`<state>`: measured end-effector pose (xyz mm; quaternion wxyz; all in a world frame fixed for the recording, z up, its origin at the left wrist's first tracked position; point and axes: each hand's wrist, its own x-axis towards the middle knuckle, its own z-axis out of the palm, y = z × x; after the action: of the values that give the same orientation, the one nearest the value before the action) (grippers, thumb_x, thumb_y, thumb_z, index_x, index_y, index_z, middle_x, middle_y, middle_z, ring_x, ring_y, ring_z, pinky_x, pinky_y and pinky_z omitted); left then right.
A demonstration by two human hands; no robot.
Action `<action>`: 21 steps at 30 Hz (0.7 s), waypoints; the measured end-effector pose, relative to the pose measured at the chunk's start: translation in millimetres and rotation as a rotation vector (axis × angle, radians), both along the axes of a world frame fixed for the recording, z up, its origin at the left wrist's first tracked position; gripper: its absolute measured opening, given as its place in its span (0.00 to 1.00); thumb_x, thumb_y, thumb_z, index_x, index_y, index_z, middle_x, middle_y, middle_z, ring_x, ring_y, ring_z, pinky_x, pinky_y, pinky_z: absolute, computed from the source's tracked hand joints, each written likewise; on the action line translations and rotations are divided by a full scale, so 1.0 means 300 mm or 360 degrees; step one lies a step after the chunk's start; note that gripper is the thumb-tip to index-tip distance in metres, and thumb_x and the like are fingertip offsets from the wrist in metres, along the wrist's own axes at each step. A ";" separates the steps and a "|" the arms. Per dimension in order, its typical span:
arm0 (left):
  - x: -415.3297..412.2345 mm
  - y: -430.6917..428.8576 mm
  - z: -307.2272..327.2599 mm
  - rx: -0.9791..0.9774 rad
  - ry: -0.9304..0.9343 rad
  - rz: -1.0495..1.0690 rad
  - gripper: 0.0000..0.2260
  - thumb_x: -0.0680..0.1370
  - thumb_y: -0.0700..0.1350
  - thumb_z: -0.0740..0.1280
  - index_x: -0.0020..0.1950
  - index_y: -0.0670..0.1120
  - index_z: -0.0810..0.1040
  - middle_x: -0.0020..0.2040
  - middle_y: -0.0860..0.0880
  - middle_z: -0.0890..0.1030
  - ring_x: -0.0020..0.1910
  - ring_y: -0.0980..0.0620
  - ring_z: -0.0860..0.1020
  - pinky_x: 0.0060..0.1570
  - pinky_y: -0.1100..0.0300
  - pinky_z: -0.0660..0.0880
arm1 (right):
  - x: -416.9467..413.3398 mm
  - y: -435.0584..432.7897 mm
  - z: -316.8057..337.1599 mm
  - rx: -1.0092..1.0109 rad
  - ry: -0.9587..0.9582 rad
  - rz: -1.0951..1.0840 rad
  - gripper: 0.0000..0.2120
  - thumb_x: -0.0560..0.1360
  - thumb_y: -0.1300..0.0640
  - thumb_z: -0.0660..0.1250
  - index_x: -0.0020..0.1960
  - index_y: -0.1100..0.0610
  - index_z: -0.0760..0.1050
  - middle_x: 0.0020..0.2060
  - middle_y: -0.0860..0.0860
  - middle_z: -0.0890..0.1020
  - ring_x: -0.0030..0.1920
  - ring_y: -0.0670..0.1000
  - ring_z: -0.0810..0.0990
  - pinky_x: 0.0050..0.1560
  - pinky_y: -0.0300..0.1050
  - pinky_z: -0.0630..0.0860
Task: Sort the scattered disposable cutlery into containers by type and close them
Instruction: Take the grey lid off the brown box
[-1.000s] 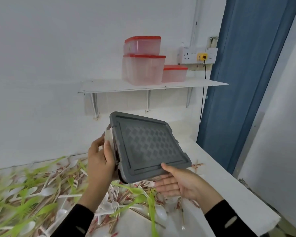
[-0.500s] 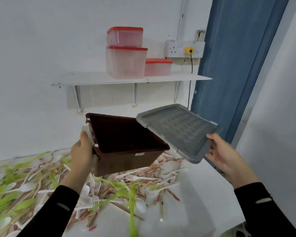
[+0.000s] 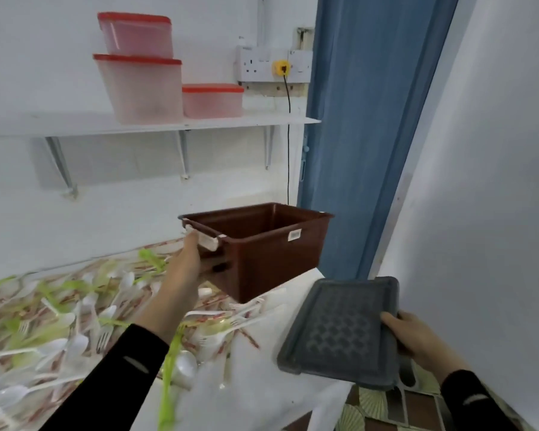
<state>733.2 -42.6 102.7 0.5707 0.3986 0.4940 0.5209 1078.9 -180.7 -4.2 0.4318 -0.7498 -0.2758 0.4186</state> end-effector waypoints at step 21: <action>0.441 -0.332 -0.496 -0.0540 -0.0003 -0.0042 0.39 0.69 0.72 0.56 0.74 0.51 0.66 0.72 0.49 0.69 0.70 0.46 0.69 0.71 0.44 0.65 | -0.023 -0.051 0.049 0.0198 0.0390 0.0173 0.34 0.79 0.62 0.64 0.74 0.40 0.49 0.57 0.57 0.76 0.53 0.57 0.81 0.42 0.60 0.83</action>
<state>865.6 -142.2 -46.1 0.6370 0.3025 0.5691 0.4228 1072.1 -196.1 10.4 0.4847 -0.6487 -0.2866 0.5120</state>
